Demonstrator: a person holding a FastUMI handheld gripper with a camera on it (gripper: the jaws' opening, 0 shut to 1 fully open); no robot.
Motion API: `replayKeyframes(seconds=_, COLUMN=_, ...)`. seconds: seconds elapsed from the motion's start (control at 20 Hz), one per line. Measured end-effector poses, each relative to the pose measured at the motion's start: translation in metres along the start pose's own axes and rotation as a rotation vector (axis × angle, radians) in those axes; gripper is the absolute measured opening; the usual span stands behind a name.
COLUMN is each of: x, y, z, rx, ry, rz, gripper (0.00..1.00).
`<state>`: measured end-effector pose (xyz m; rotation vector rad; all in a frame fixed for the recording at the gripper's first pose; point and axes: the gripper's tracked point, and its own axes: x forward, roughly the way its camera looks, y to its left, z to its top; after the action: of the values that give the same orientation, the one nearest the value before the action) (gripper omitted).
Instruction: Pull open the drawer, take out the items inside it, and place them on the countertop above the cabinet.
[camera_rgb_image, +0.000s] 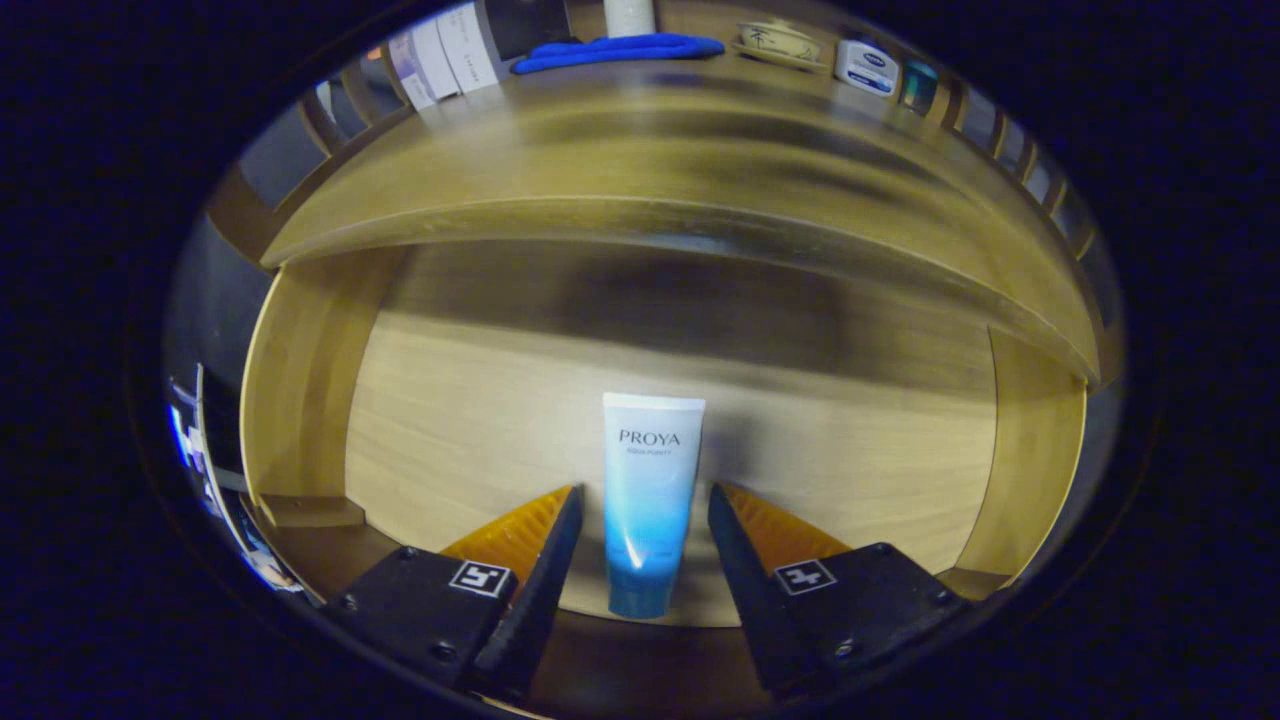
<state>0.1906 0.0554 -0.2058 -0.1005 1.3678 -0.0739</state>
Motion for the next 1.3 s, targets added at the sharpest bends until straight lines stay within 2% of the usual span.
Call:
replayKeyframes(seconds=0.2, x=0.002, y=-0.006, z=0.001, rx=0.026, ry=-0.011, rz=-0.031, gripper=0.60)
replayKeyframes(seconds=0.4, x=-0.004, y=-0.006, z=0.000, rx=0.036, ry=-0.030, rz=-0.036, gripper=0.50)
replayKeyframes(seconds=1.05, x=-0.095, y=-0.010, z=0.009, rx=0.029, ry=-0.203, rz=0.019, gripper=0.47)
replayKeyframes(seconds=1.3, x=-0.128, y=-0.009, z=0.027, rx=0.019, ry=-0.259, rz=0.024, gripper=0.47)
